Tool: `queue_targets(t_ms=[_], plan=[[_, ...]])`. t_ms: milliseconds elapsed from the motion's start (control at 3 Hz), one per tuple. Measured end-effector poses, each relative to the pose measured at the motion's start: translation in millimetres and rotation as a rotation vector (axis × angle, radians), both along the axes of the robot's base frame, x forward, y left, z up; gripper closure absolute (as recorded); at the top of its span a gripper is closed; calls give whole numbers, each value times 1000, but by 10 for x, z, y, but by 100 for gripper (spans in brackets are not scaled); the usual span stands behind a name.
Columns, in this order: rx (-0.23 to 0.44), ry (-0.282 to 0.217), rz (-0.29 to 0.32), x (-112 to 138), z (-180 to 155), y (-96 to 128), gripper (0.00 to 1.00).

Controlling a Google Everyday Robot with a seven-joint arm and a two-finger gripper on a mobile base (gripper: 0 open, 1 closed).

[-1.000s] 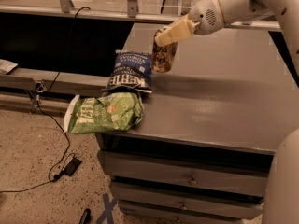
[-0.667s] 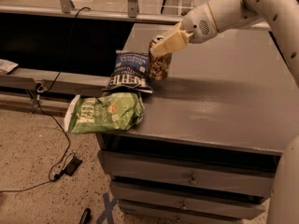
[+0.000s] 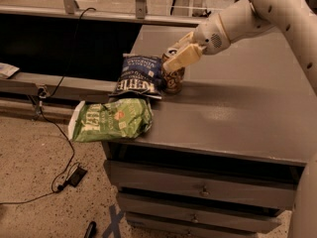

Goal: Move orange can near blue chip bag

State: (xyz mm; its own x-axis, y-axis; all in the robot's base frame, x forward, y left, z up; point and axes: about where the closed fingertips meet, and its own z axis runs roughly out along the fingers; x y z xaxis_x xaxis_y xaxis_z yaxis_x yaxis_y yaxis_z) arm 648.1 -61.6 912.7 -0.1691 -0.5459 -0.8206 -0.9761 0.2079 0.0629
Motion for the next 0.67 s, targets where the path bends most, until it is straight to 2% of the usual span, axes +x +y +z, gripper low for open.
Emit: queue_targets(t_ms=[333,667], plan=[[2,3,5,0,-11,32,4],[81,0,-1,-32,-4,-75,0]])
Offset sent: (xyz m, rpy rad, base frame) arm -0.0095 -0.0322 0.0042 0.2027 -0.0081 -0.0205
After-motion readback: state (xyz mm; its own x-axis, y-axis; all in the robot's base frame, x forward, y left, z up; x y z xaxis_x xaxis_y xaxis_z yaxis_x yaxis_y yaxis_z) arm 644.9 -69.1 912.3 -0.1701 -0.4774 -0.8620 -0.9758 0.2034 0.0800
